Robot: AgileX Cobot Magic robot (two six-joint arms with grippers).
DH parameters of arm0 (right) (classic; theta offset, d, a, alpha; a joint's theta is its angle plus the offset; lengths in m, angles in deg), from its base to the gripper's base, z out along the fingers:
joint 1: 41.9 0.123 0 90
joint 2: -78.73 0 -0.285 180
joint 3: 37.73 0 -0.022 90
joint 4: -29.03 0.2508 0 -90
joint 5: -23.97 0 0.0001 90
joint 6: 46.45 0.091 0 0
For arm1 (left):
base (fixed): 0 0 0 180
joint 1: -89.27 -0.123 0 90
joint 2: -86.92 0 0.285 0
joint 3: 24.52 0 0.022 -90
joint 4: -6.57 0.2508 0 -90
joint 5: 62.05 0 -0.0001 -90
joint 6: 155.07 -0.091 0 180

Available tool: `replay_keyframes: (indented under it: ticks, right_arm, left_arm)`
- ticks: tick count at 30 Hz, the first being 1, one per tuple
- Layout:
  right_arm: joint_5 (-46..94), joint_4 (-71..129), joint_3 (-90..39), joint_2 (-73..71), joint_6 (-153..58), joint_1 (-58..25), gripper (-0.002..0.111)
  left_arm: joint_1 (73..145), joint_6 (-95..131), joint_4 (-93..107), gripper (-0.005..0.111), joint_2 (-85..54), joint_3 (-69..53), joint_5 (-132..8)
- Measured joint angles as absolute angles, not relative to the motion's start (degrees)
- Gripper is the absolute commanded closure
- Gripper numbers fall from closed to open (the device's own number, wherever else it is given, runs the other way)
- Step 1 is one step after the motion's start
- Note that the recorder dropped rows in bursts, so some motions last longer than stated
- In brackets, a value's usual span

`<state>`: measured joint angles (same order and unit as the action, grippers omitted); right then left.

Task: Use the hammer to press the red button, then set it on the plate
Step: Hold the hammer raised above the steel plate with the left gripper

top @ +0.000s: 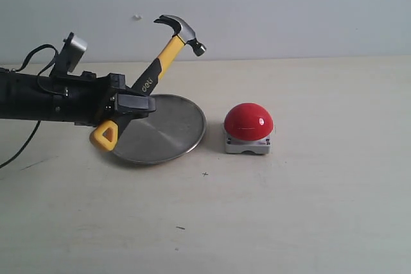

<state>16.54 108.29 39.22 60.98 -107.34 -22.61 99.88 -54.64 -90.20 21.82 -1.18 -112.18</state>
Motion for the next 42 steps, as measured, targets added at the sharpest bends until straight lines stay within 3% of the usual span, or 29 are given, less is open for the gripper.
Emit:
replay_keyframes:
  ticks: [33,42]
  right_arm:
    - [16.54,108.29,39.22,60.98,-107.34,-22.61,0.108]
    - [16.54,108.29,39.22,60.98,-107.34,-22.61,0.108]
  left_arm:
    - [99.26,-39.22,-67.62,0.107,21.82,-10.1,-113.37]
    - [99.26,-41.86,-70.31,0.107,21.82,-9.77,-113.68]
